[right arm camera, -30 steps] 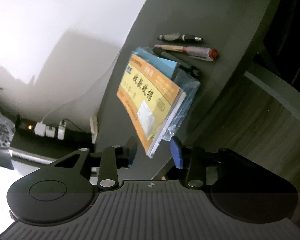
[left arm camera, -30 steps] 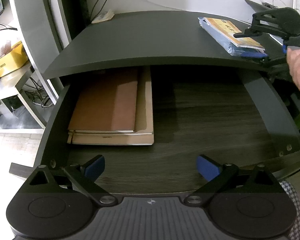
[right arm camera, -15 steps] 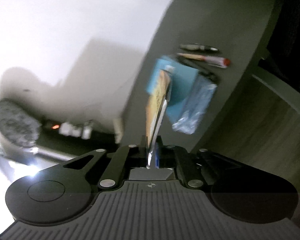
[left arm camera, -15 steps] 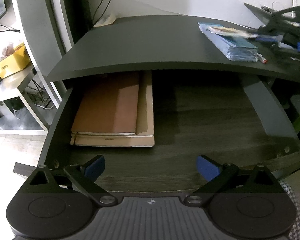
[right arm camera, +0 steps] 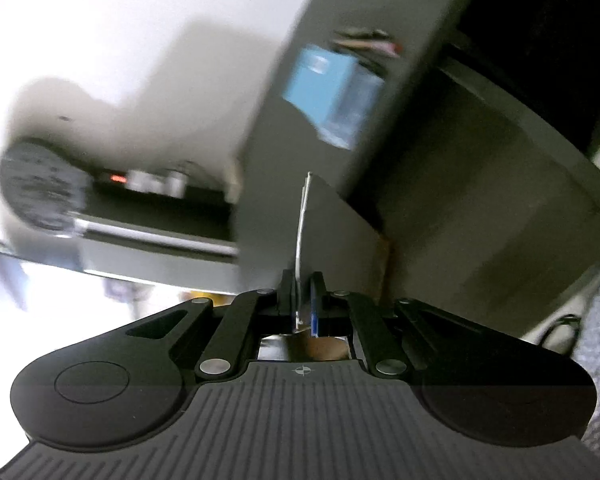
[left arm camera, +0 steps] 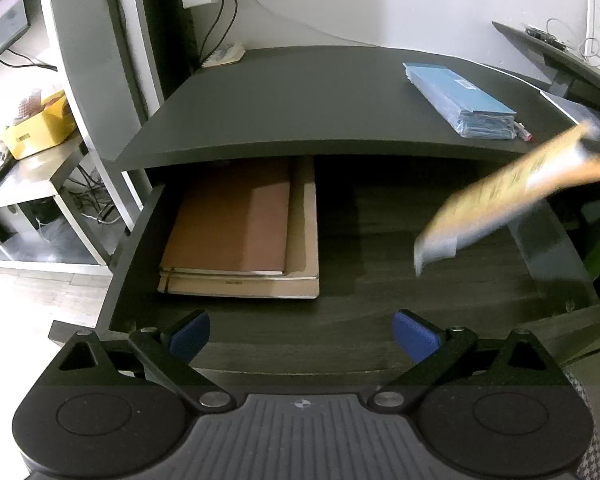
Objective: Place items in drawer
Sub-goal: 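Carry the orange receipt book into the open drawer with the right tool, then lower the orange book onto the drawer floor and open the right tool, then move the right tool back to the blue booklet on the dresser top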
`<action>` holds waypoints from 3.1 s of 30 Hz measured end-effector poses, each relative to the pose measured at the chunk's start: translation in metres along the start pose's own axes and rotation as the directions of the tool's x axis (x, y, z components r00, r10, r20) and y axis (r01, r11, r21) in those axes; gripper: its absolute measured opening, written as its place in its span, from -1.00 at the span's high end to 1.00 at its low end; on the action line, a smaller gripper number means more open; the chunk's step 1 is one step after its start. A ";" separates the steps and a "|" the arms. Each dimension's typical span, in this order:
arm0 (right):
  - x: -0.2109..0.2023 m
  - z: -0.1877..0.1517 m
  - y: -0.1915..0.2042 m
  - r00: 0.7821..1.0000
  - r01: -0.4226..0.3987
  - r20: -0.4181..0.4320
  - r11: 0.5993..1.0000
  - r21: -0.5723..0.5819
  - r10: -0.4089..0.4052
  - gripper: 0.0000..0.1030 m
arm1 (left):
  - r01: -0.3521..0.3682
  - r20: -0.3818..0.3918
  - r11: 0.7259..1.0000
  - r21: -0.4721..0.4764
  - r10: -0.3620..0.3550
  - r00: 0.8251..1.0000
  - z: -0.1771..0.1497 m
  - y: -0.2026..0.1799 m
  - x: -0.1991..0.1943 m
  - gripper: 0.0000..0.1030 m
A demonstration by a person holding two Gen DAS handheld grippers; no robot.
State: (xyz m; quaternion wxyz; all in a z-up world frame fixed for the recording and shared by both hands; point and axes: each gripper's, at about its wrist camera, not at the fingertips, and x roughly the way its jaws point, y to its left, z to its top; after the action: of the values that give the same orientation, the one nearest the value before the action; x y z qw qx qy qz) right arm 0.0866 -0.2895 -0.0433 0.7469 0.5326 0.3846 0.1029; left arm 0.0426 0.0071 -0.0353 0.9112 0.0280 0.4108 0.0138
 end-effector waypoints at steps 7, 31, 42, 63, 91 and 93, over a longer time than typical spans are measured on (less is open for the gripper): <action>0.063 0.023 -0.012 0.989 0.088 0.110 0.993 0.081 -0.097 0.88 | -0.011 0.004 1.000 -0.009 0.011 1.000 0.001 0.005 -0.003 -0.93; 0.216 0.009 -0.002 0.689 0.445 0.040 0.379 -0.811 -0.724 -0.72 | 0.004 -0.032 1.000 0.008 -0.003 0.999 -0.001 0.006 0.012 -0.93; 0.253 0.021 -0.018 0.653 0.368 -0.047 0.371 -0.853 -0.756 -0.66 | 0.009 -0.049 1.000 0.017 -0.008 0.999 -0.001 0.004 0.019 -0.93; 0.252 0.017 -0.008 0.706 0.501 -0.093 0.588 -0.635 -0.702 -0.63 | 0.005 -0.053 1.000 0.010 -0.004 0.999 -0.002 0.004 0.019 -0.93; 0.152 0.102 0.096 0.883 0.429 0.263 0.438 -0.790 -0.390 -0.47 | 0.018 -0.056 1.000 0.021 -0.017 0.998 -0.001 -0.003 0.020 -0.93; 0.154 0.098 0.097 0.871 0.448 0.283 0.410 -0.795 -0.403 -0.37 | 0.019 -0.057 1.000 0.022 -0.018 0.998 -0.001 -0.003 0.021 -0.93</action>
State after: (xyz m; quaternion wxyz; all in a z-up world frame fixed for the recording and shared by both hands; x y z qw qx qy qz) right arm 0.2834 -0.2330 -0.0162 0.9179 -0.0071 0.3906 0.0696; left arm 0.0555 0.0048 -0.0519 0.8988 0.0339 0.4369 0.0014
